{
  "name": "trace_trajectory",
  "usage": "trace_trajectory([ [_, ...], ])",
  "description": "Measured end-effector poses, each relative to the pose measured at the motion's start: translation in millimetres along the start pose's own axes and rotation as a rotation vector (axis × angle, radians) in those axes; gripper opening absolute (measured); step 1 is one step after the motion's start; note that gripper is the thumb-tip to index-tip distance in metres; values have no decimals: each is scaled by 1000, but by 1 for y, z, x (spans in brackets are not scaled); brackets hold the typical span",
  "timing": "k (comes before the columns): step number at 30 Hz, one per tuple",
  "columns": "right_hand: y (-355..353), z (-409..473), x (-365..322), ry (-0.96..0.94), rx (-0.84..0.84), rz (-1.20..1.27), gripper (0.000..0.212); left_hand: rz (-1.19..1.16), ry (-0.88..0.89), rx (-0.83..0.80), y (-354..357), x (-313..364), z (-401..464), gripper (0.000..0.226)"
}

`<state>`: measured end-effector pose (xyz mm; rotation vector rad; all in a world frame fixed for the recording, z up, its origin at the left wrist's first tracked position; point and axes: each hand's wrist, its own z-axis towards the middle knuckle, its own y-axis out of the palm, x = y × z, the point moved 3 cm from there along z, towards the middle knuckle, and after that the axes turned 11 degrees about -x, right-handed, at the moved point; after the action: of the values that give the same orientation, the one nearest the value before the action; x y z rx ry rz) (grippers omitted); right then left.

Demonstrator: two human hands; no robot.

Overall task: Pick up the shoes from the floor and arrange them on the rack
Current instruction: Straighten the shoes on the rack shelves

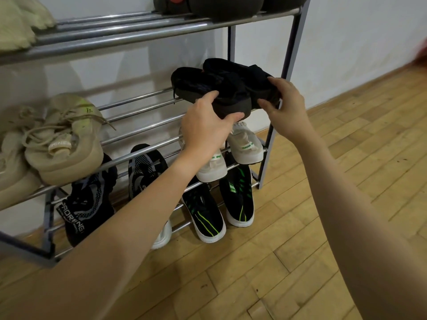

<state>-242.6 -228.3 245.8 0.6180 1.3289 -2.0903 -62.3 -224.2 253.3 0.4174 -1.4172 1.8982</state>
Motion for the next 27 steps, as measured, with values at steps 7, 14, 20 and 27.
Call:
trace_trajectory([
  [7,19,-23,1,-8,130,77,58,156,84,-102,11,-13,-3,84],
  [14,77,-77,43,114,4,24,57,161,452,278,16,-44,-75,25],
  [20,108,-67,57,121,-196,-156,68,355,199,-98,45,-100,-83,63],
  [27,101,-36,58,181,-158,-213,23,-230,-242,-411,49,-117,-54,89],
])
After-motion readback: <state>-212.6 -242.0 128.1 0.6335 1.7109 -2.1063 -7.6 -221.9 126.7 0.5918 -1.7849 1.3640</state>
